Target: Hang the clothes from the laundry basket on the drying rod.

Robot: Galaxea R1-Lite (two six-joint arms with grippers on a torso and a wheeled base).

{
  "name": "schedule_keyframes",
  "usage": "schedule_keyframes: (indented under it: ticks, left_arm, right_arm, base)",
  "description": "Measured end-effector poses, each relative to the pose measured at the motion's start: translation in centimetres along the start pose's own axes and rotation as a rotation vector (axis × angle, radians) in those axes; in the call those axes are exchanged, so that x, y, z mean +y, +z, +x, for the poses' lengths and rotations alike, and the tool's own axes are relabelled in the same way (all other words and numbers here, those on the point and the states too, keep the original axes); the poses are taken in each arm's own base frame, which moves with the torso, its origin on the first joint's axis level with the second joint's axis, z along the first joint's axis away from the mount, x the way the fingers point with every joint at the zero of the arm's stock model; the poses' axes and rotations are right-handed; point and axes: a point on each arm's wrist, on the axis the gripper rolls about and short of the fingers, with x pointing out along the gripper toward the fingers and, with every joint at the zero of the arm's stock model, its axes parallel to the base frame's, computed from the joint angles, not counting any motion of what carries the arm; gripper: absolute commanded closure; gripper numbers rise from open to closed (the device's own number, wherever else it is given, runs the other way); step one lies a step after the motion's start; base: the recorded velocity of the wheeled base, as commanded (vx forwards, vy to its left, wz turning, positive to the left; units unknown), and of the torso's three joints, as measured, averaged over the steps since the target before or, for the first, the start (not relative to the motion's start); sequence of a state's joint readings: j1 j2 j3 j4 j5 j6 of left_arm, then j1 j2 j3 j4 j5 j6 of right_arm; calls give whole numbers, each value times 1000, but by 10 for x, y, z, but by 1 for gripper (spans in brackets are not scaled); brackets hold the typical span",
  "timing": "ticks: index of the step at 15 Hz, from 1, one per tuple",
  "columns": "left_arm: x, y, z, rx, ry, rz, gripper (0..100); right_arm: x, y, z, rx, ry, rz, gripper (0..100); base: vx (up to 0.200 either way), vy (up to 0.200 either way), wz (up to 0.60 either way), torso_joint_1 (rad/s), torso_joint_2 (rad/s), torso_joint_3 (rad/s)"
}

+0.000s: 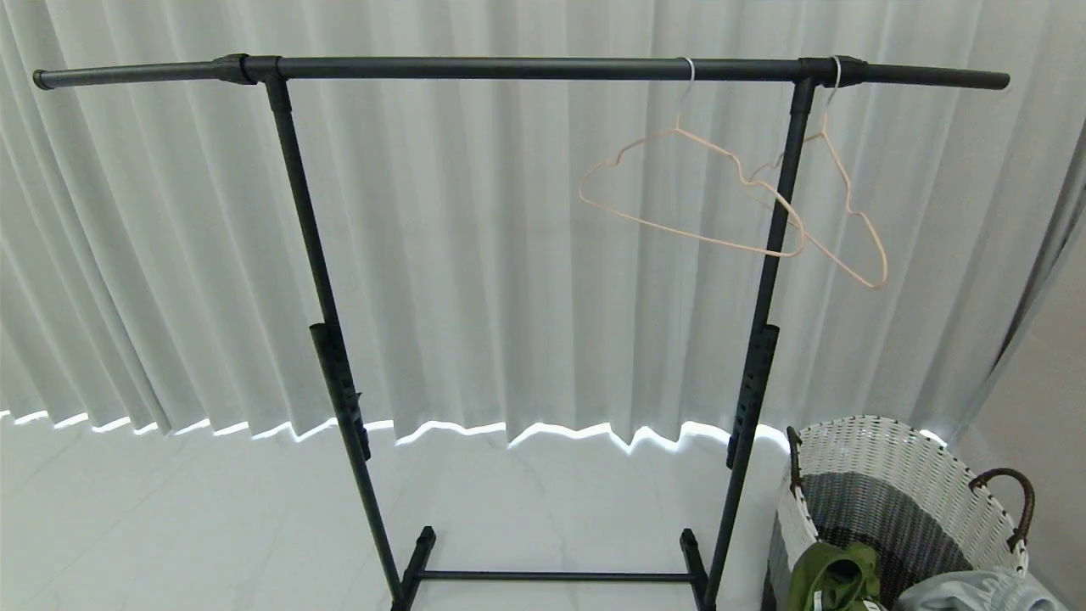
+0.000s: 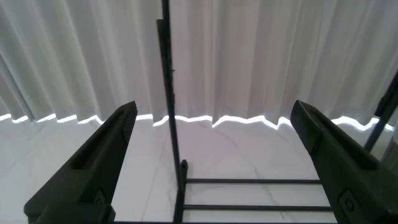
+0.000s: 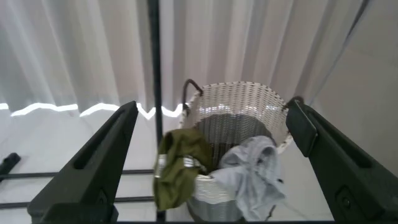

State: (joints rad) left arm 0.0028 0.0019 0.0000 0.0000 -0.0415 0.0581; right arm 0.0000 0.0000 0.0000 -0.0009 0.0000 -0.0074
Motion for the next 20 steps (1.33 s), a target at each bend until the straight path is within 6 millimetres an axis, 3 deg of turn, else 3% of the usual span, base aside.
schedule_keyframes:
  ticks: [5,16,20]
  left_arm:
    - [0,0,0,0,0,0,0]
    - [0,0,0,0,1,-9,0]
    - [0,0,0,0,1,-9,0]
  right_arm:
    - [0,0,0,0,0,7,0]
    - [0,3,0,-13,-2,-43,0]
    - [-1,49,3,-13,51,-61,0]
  base:
    - [0,-200,0,-1,1,0]
    - [0,0,0,0,0,0]
    - [0,0,0,0,0,0]
